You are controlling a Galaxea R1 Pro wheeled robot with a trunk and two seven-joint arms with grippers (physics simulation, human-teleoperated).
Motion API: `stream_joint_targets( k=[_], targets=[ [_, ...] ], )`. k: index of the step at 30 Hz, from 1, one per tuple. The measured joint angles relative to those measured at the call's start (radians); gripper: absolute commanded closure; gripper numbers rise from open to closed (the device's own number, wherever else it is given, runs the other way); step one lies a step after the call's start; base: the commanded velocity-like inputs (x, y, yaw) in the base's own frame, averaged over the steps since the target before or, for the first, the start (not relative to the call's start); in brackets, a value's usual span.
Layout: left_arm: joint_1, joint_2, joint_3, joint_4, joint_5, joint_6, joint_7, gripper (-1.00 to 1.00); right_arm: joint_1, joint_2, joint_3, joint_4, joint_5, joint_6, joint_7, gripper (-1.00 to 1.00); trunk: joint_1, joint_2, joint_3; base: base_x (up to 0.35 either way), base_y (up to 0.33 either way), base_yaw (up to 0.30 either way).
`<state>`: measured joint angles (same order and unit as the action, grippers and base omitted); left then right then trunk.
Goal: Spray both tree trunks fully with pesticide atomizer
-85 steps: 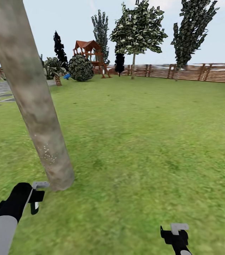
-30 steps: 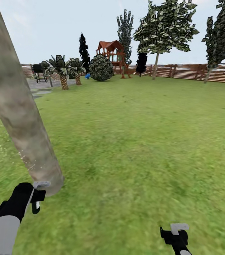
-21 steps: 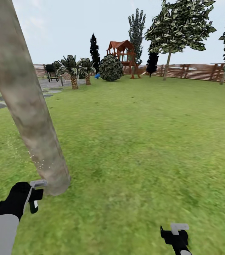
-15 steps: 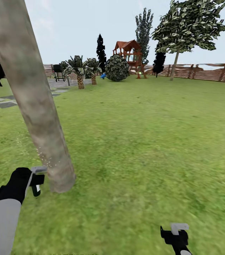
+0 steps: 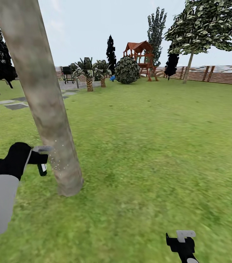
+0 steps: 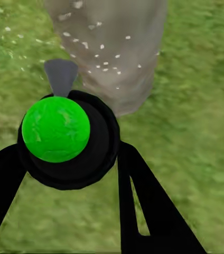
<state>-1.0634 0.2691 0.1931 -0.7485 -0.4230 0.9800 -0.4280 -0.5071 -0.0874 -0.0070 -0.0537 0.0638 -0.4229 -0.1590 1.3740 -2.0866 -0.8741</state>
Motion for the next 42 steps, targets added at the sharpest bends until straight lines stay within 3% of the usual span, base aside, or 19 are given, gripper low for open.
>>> stream_joint_targets(
  k=[2, 5, 9, 11, 13, 14, 21, 42],
  targets=[
    [0.002, 0.022, -0.030, 0.009, 0.013, 0.003, -0.028, 1.00, 0.000, 0.000, 0.000, 0.000, 0.000, 0.000, 0.000, -1.00, 0.000, 0.000, 0.000, 0.000, 0.000, 0.000],
    [0.005, 0.023, -0.090, 0.011, 0.017, 0.005, -0.096, 1.00, 0.000, 0.001, 0.000, -0.001, 0.000, 0.000, 0.000, -1.00, 0.000, 0.000, 0.000, 0.000, 0.000, 0.000],
    [0.007, 0.019, -0.110, 0.012, 0.012, 0.010, -0.109, 1.00, 0.000, 0.004, 0.000, -0.001, 0.000, 0.000, 0.000, -1.00, 0.000, 0.000, 0.000, 0.000, 0.000, 0.083],
    [0.010, 0.031, -0.111, 0.012, 0.006, 0.009, -0.110, 1.00, 0.000, 0.004, 0.001, -0.001, 0.000, 0.000, 0.001, -1.00, 0.000, 0.000, 0.000, 0.000, 0.000, 0.255],
    [0.014, 0.063, -0.113, 0.012, -0.004, 0.006, -0.111, 1.00, 0.000, 0.006, 0.003, 0.000, 0.013, 0.001, 0.010, -1.00, 0.000, 0.000, 0.000, 0.000, 0.000, 0.275],
    [0.016, 0.067, -0.115, 0.011, 0.005, 0.008, -0.111, 1.00, 0.000, 0.005, 0.003, 0.001, 0.034, 0.000, 0.072, -1.00, 0.000, 0.000, -0.001, 0.000, 0.000, 0.276],
    [0.016, 0.061, -0.110, 0.011, 0.006, 0.008, -0.108, 1.00, 0.000, 0.004, 0.002, 0.001, 0.038, 0.000, 0.089, -1.00, 0.000, 0.000, -0.003, 0.000, -0.050, 0.157],
    [0.035, 0.046, -0.109, 0.013, 0.005, 0.005, -0.103, 1.00, 0.000, 0.004, 0.002, 0.000, 0.038, 0.001, 0.089, -1.00, 0.000, 0.000, -0.003, 0.045, -0.270, 0.024]
  ],
)
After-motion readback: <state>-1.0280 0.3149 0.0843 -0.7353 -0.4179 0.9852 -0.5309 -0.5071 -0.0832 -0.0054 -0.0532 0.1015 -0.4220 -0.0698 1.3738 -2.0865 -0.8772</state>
